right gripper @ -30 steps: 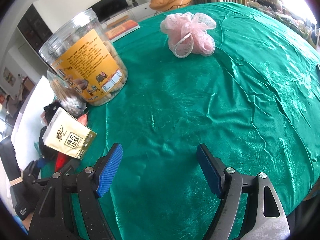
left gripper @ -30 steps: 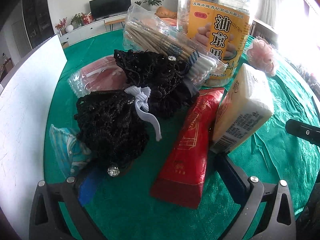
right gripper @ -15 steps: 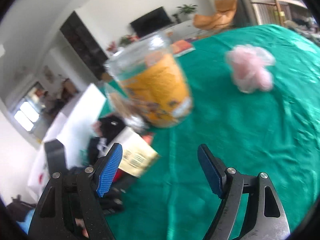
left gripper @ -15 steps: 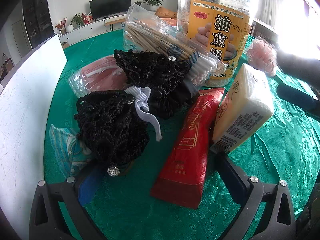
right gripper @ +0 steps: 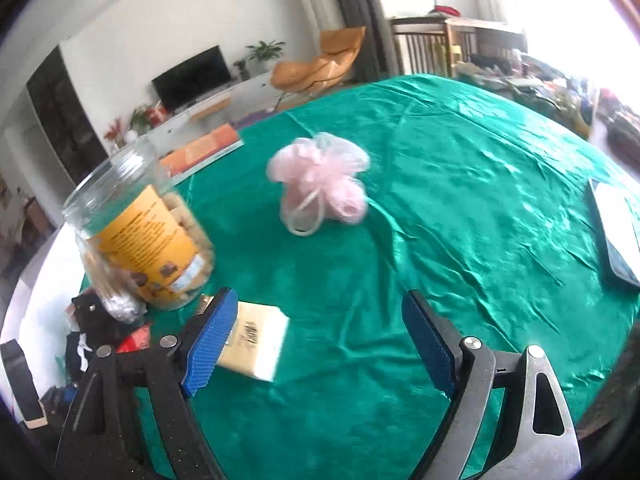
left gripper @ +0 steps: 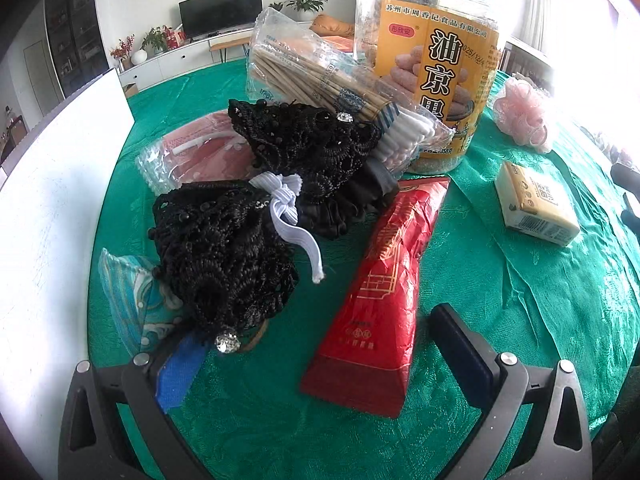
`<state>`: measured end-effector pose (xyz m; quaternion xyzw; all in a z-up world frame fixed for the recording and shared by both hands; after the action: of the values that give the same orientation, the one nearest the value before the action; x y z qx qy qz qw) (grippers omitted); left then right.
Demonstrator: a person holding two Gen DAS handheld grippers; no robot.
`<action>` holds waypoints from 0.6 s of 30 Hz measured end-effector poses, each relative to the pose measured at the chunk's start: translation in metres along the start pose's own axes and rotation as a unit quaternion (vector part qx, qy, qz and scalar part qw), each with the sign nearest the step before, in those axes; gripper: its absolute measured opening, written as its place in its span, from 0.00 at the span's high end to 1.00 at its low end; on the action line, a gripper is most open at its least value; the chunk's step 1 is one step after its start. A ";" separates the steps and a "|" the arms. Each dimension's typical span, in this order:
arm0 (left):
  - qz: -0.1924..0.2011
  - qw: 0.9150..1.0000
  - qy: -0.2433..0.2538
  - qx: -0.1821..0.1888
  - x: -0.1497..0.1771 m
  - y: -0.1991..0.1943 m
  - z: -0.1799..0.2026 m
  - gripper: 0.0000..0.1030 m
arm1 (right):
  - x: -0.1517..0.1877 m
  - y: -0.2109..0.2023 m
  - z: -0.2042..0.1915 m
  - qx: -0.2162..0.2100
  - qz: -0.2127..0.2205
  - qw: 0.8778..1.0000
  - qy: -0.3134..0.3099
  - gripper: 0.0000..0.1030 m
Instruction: Organize soft objects
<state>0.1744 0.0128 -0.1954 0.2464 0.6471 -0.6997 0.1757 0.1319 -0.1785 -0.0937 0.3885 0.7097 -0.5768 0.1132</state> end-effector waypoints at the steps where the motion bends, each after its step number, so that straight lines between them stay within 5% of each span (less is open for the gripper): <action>1: 0.000 1.000 0.000 0.000 0.000 0.000 0.000 0.00 | 0.002 0.002 0.006 -0.028 -0.007 0.999 0.036 0.16; 6: 0.000 1.000 0.000 0.000 0.000 0.000 0.000 0.00 | 0.016 0.019 0.003 -0.055 -0.048 0.996 0.044 0.16; 12: 0.000 1.000 0.000 0.000 0.000 0.000 0.000 0.00 | 0.034 0.029 -0.011 0.006 -0.092 0.996 -0.015 0.16; 18: 0.000 1.000 0.000 0.000 0.000 0.000 0.000 0.00 | 0.032 0.027 -0.008 -0.004 -0.092 0.996 -0.006 0.16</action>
<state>0.1749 0.0129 -0.1955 0.2468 0.6469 -0.6998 0.1758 0.1312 -0.1569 -0.1302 0.3172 0.7442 -0.5842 0.0657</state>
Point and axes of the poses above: each gripper's, at about its wrist camera, not at the fingertips, and y roughly the way its jaws point, z to its right, x to its underside, the point moved 10 cm from there along y, roughly the way its jaws point, and after that the axes turned 2 degrees about x, right-handed, at the moved point
